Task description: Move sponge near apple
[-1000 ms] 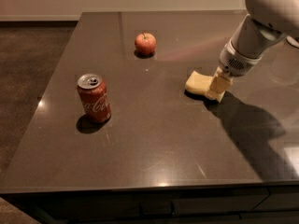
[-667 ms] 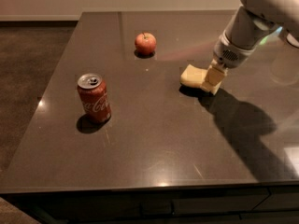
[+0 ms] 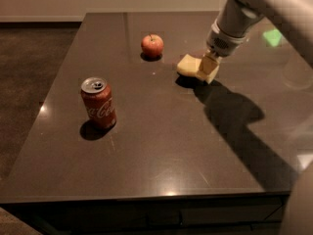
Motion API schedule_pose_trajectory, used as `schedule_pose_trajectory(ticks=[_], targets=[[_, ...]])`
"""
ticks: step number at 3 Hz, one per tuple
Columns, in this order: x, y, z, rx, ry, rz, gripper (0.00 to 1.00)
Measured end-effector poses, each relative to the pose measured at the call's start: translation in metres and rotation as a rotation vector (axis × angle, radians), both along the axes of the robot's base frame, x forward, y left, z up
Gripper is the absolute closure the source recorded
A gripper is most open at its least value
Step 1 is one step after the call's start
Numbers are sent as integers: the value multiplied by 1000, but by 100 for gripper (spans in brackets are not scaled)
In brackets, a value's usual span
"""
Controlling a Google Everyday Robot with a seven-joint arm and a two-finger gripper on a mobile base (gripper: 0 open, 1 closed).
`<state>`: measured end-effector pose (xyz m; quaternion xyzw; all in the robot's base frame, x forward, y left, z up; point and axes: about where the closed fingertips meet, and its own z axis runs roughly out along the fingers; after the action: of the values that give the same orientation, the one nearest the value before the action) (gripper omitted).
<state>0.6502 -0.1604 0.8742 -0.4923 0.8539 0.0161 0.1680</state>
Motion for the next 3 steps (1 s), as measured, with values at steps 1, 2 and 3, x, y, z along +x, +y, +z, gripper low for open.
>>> schedule_pose_trajectory(ticks=[1, 2, 3], targets=[[25, 16, -2, -2, -18, 1, 100], [42, 30, -6, -11, -25, 10, 85], [57, 44, -10, -19, -22, 21, 61]])
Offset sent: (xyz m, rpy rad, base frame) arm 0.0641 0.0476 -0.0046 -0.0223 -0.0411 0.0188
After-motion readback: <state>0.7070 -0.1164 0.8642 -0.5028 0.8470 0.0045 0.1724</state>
